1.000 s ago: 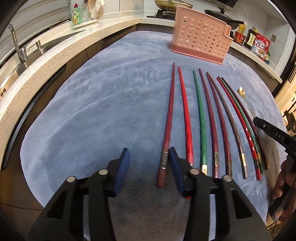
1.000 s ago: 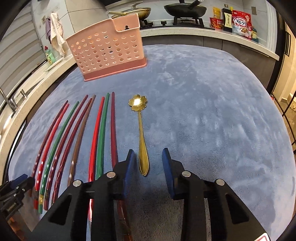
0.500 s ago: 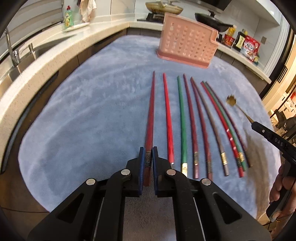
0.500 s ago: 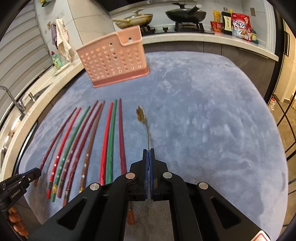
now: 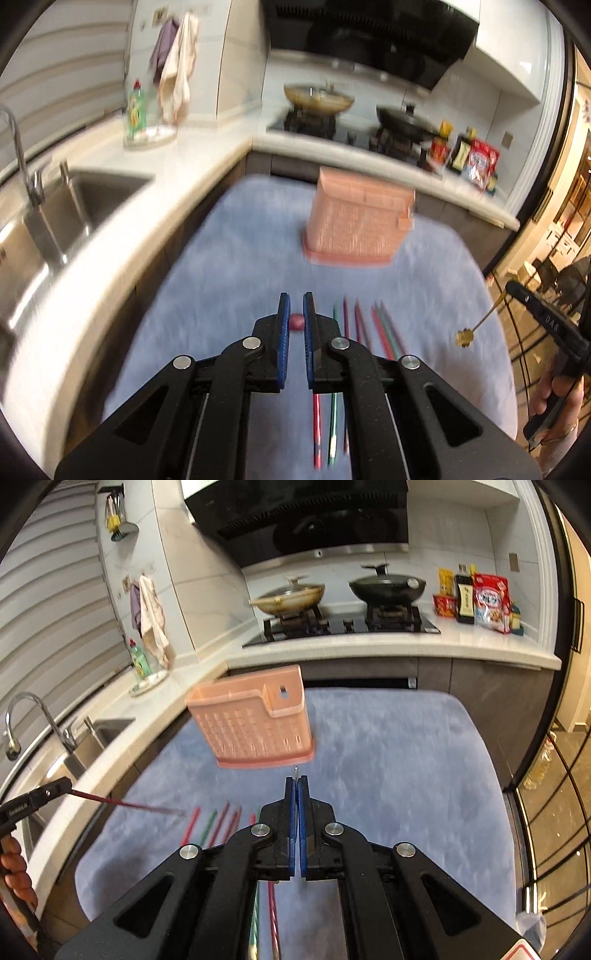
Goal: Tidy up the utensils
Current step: 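Lift the chopstick with the left tool while the right tool carries the spoon to the pink holder, then lower the chopstick into the holder and open the left tool while the right tool releases the spoon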
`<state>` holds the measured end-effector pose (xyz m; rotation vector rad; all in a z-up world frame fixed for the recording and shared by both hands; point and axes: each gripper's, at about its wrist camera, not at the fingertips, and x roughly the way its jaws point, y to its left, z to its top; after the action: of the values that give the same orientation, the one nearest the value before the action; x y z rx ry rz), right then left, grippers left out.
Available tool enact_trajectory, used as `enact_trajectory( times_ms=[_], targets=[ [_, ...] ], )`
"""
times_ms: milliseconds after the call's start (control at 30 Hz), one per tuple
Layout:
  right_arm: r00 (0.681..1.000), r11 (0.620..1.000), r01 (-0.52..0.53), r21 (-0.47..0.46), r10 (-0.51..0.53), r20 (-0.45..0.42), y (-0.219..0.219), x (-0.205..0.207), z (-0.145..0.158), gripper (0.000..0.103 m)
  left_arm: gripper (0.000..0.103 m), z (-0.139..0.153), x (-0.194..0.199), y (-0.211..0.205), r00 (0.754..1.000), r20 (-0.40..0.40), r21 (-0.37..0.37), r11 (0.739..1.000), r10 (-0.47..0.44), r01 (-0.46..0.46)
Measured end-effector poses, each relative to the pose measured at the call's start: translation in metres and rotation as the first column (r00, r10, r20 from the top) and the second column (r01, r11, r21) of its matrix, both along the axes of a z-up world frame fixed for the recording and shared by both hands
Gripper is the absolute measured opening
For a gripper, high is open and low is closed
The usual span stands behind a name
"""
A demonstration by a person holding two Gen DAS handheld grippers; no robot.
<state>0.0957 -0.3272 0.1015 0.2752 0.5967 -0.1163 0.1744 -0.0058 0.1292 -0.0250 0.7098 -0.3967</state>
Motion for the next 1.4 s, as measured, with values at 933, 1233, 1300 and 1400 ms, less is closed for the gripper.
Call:
enact_trajectory(
  times_ms=[933,1233,1300,1400],
  targets=[
    [0.997,0.997,0.008,0.081,-0.015,0.079,-0.041,0.205,0.019,0.002,0.007,0.119,0.153,-0.101,0.932,0.360,-0.148,0.989,0.053,0.001],
    [0.995,1.000,0.024,0.000,-0.024,0.092,-0.040,0.214,0.016,0.002,0.007,0.087,0.173,-0.112,0.944,0.324,-0.120,0.993,0.057,-0.019],
    [0.997,1.000,0.023,0.000,-0.022,0.067,-0.041,0.220,0.006,0.002,0.007,0.078,0.176,-0.113,0.950,0.308,-0.110,0.994,0.057,-0.023],
    [0.999,1.000,0.015,0.021,-0.016,0.033,-0.043,0.226,-0.008,0.002,0.007,0.065,0.181,-0.113,0.957,0.284,-0.094,0.995,0.058,-0.032]
  ],
)
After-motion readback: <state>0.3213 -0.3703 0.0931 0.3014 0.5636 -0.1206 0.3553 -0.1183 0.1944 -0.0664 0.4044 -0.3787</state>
